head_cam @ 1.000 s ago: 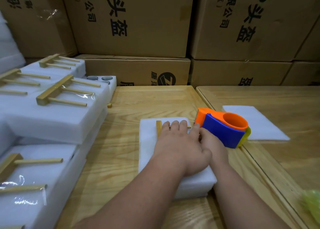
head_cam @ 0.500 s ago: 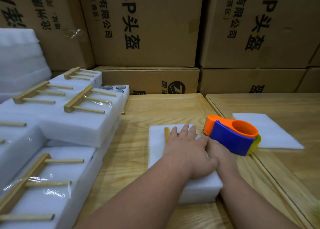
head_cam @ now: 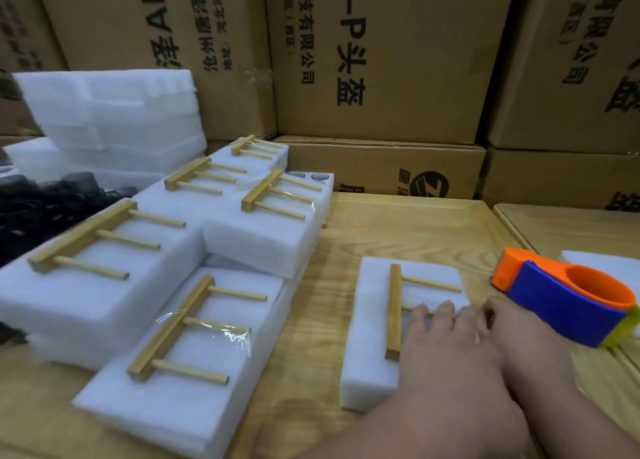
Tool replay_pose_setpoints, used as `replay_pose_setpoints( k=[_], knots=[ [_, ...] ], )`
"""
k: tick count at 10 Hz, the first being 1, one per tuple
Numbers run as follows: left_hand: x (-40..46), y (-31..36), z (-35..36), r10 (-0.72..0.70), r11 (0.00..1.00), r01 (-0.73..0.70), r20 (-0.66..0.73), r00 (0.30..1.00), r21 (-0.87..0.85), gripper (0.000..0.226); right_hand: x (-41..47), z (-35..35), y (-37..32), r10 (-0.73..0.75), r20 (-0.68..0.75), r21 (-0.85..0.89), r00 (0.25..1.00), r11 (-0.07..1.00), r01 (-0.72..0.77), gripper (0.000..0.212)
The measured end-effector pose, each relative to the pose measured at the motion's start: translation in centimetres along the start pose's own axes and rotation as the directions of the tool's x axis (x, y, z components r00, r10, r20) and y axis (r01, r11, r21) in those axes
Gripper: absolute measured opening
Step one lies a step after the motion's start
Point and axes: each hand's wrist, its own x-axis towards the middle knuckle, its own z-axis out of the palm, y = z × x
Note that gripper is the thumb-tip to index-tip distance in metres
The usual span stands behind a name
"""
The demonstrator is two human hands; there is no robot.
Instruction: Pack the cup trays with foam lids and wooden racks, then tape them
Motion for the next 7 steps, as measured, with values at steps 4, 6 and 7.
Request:
replay_pose_setpoints(
  k=[4,6,7],
  knots=[
    [-0.6,-9.6,-1.1,-0.099,0.994,0.093,-0.123,0.987,-0.057,0.049,0.8,0.3,-0.2,0.072,-0.067,-0.072,0.995,0.994,-0.077,0.025],
    [1.0,-11.8,-2.0,-0.129,0.99,0.126,-0.05,0.99,-0.064,0.049,0.4,-0.2,-0.5,0.084,-0.044,-0.052,0.995,0.995,-0.087,0.025],
    [0.0,-10.3,-1.5,-0.134,0.991,0.133,-0.073,0.988,-0.017,0.056,0.3,-0.3,-0.3,0.082,-0.032,-0.047,0.996,0.995,-0.083,0.024]
  ],
)
